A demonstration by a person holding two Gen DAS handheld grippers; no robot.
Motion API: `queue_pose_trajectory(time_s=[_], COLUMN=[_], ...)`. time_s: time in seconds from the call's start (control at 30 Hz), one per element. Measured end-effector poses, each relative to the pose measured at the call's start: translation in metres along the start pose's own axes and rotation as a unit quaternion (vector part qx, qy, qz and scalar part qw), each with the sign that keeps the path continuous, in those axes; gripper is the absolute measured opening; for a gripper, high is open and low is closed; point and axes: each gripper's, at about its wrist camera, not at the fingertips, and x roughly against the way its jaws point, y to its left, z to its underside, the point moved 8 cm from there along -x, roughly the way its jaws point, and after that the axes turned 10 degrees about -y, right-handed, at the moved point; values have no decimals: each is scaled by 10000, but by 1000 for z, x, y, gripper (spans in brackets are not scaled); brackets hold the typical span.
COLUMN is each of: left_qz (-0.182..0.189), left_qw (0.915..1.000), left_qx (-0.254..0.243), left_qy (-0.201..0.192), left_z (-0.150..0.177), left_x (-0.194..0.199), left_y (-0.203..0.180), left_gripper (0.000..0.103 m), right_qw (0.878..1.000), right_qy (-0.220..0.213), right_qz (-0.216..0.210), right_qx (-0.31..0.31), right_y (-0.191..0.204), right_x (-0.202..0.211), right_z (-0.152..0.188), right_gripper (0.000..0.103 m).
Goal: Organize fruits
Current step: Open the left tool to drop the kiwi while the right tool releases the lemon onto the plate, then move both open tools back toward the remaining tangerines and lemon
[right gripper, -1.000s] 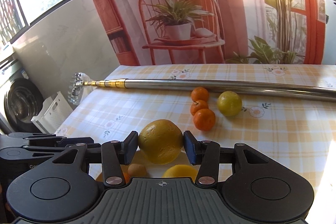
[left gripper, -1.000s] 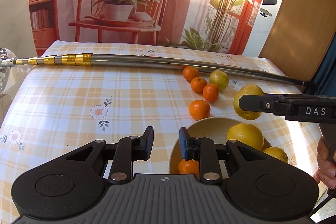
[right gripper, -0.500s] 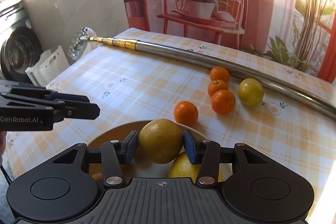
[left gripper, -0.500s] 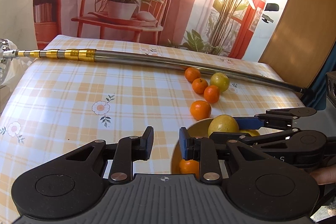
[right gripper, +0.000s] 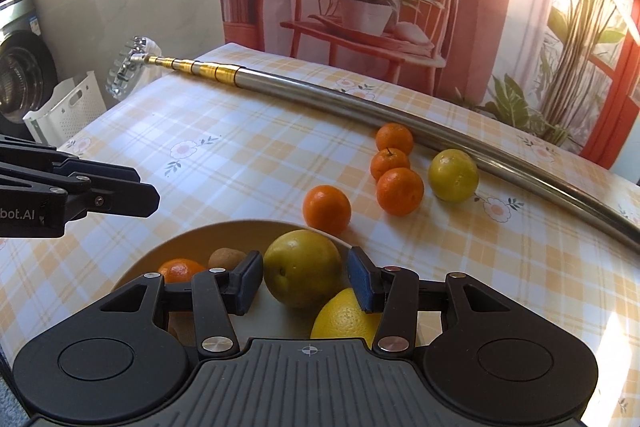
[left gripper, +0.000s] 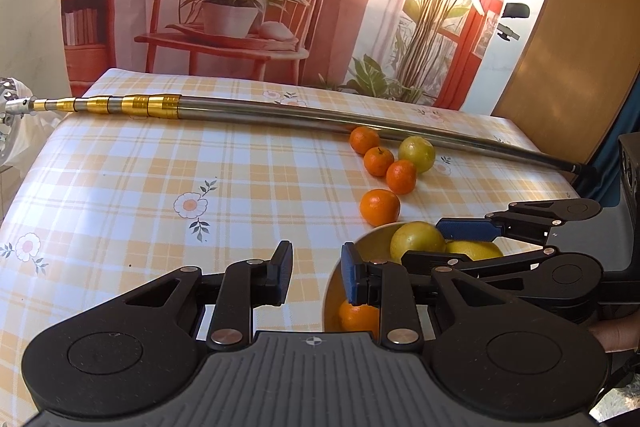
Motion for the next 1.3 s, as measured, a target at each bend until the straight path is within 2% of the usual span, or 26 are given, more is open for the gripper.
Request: queue_pose_trajectory(time_s=[0.27,0.43,0.67,1.03,1.3], left_qz=[-27,20,-73,-78,-66], left_qw=[10000,10000,9999,9998,9991], left_qx=[-25,61,-61,-114,-343], left_qy=[-23,-7,-109,-155,-246], left_z=[-1,-3,-16,-35,-55], left_x=[1,1,0,0,-6], left_y=[1,2,5,7,4], left_gripper=[28,28,28,28,28], right_qw=[9985,9939,9862,9812,9768], right_qy=[-247,-533,-882,-1087,-1263], right_qz=[173,383,659,792,868], right_qx=[-450,-885,-1238,-1386,-1498], right_y=[-18,-46,-84,-102,-115], right_x=[16,34,56,67,74], right_z=[-5,-11,-20,-22,-26], right_gripper=[45,45,45,45,45])
